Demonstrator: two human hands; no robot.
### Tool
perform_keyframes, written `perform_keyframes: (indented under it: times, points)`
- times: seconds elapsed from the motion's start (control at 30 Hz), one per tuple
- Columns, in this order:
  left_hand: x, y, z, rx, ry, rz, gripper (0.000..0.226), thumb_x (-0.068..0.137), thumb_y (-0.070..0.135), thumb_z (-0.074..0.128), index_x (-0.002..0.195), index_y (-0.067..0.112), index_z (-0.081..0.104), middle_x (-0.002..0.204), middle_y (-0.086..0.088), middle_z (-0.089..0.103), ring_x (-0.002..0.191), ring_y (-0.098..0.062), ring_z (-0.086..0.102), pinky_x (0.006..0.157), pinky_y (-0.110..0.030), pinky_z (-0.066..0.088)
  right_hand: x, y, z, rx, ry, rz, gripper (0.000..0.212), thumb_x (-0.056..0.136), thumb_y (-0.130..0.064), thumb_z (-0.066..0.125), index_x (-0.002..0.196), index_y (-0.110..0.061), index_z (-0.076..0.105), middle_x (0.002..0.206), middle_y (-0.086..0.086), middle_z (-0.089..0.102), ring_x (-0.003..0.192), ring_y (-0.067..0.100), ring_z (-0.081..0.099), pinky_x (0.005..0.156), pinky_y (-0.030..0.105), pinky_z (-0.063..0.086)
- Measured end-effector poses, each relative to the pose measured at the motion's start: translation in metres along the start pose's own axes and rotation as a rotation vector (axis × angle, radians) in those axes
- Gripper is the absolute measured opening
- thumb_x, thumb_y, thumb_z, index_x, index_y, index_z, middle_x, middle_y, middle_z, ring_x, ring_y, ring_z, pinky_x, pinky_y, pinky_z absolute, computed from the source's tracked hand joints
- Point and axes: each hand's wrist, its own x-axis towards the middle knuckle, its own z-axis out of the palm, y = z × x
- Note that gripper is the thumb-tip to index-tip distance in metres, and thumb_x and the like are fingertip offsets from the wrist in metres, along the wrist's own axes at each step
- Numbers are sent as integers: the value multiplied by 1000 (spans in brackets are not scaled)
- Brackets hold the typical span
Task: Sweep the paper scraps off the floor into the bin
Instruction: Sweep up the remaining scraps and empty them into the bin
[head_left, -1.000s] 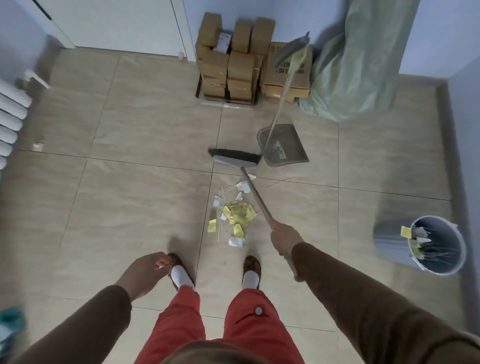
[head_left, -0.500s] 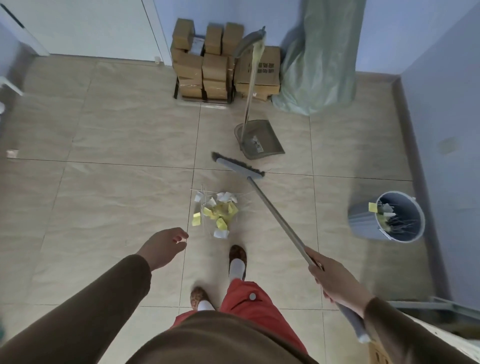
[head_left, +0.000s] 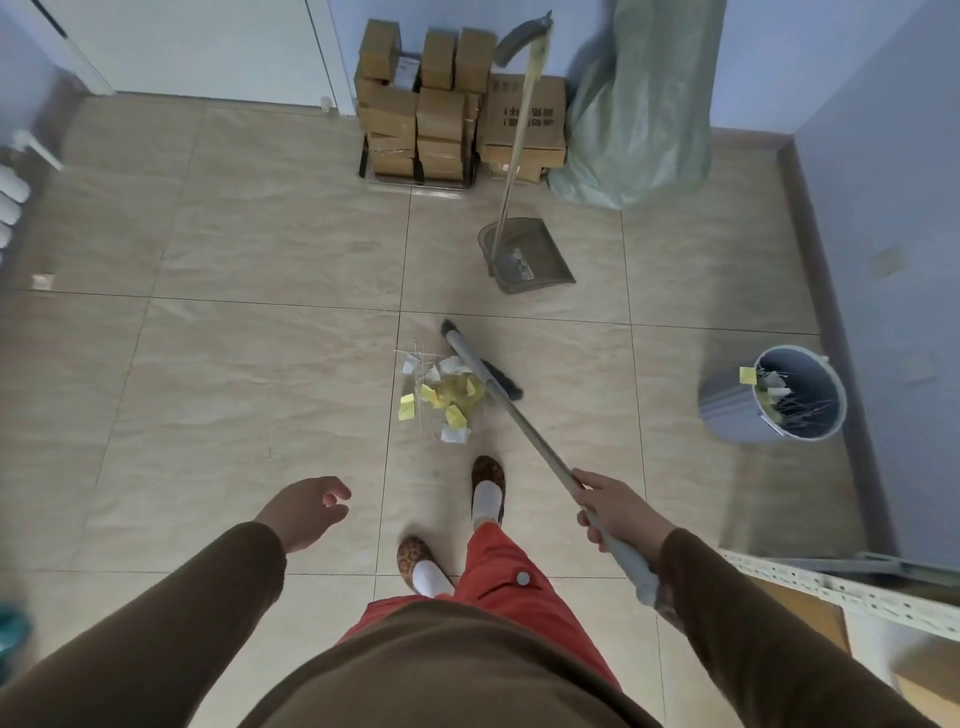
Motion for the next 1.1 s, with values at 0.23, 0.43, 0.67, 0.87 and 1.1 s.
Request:
perform_keyframes:
  times: [0.23,0.43,0.67,0.87,1.1]
  points:
    - [-3,6,2,4,18,48,24,92,25,62,116,24,68,111,0,68,104,-20,64,94,-32,49,-63,26,17,65,72,-34,34,102,-22,41,133,-35,45,77,9,54,47,14,48,42,23,40]
    - [-4,3,8,29,-17,52,24,92,27,62,115,26,68,112,-1,68,103,-19,64,94,-33,50,-37,10,57,75,90,28,34,102,-16,38,136,-18,34,91,12,52,63,18,51,48,27,47]
    - [3,8,3,69,-44,31,24,93,25,62,116,24,68,114,-2,68,104,-20,63,94,-32,49,-36,-4,69,337,-38,92,36,103,-11,40,138,-16,38,75,11,52,49,14,48,40,24,42]
    - [29,49,-26,83,-20,86,25,94,24,63,118,20,68,118,-6,69,106,-21,64,92,-29,48,-63,4,18,414,-5,55,33,102,-21,47,135,-25,44,71,9,56,43,12,48,41,23,41]
    - [92,187,-113,62,131,271,30,94,23,61,124,21,64,124,-7,66,110,-22,62,96,-33,48,-53,-40,-65,622,36,43,23,102,-21,49,126,-22,50,67,10,53,40,13,46,35,20,41]
